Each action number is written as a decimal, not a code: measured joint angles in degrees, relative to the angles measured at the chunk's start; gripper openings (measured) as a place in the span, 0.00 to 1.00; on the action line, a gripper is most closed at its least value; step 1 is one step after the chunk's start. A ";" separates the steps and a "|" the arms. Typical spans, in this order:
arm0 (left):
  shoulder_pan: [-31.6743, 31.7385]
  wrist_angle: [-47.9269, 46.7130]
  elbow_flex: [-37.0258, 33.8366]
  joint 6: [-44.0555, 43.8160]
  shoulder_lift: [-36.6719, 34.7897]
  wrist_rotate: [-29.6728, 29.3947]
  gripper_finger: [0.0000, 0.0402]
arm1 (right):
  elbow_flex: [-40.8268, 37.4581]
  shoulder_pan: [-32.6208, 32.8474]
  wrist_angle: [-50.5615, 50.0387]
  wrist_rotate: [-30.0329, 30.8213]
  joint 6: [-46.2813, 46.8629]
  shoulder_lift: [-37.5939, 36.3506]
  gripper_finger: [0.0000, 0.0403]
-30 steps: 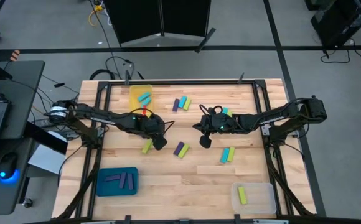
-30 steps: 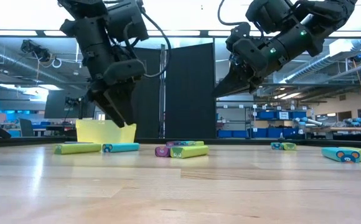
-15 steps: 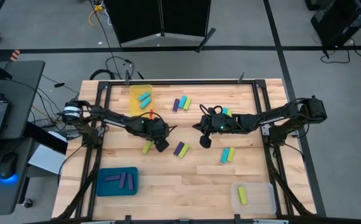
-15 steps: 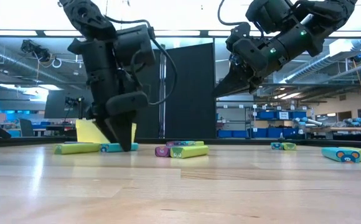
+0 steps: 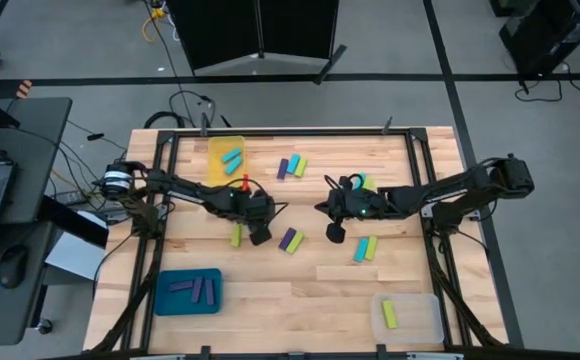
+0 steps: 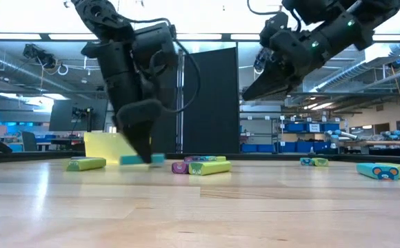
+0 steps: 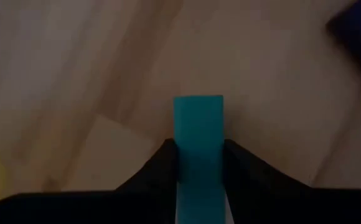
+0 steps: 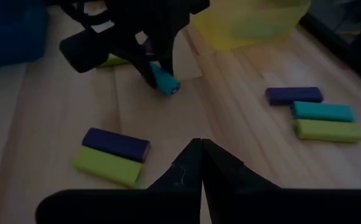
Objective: Sort blocks
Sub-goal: Put the blue block into the yellow bin, then put the green block into the transparent bin
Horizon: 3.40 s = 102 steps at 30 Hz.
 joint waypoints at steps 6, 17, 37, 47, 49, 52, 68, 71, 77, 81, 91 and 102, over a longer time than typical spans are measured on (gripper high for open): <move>-0.07 -7.17 7.90 5.59 -0.03 -1.72 0.25 | 0.00 1.71 -2.41 3.14 0.03 -3.38 0.03; 10.43 -18.37 12.60 6.69 -7.71 -6.04 0.25 | 0.00 3.26 -6.04 4.22 0.70 -4.29 0.03; 32.79 -4.28 -5.05 8.60 -15.56 -2.16 0.25 | 0.00 0.75 -5.61 5.13 4.93 -4.26 0.05; 34.46 -1.70 -5.03 10.07 -11.36 -0.39 0.25 | 0.00 -1.58 -5.52 5.11 4.57 -4.26 0.03; 34.44 -0.69 -5.05 10.18 -9.65 -0.23 0.25 | 0.00 -1.79 -5.52 5.11 4.39 -4.26 0.04; 34.46 1.09 -5.05 10.20 -7.86 -0.24 0.25 | 0.00 -1.93 -5.52 5.11 4.30 -4.24 0.05; 32.41 1.86 -5.03 11.51 -12.75 -5.60 0.56 | 0.00 -3.16 -3.89 5.07 4.36 -4.22 0.09; 30.03 3.53 -5.50 11.51 -16.10 -7.26 0.53 | 0.00 -5.07 -2.25 5.07 4.81 -4.22 0.13; 24.02 18.32 -13.68 11.49 -23.44 -5.06 0.44 | 0.04 -10.89 0.59 3.15 3.33 -1.11 0.23; 20.49 29.60 -20.00 12.83 -27.23 -1.92 0.41 | 3.63 -14.17 -0.64 -1.53 -1.37 5.24 0.29; 15.22 42.87 -29.48 17.46 -31.30 -1.32 0.40 | 25.72 -22.19 -20.95 -8.80 -30.26 22.41 0.33; 13.16 44.54 -30.10 18.93 -31.30 -1.25 0.41 | 43.54 -29.18 -32.18 -10.24 -38.50 37.94 0.04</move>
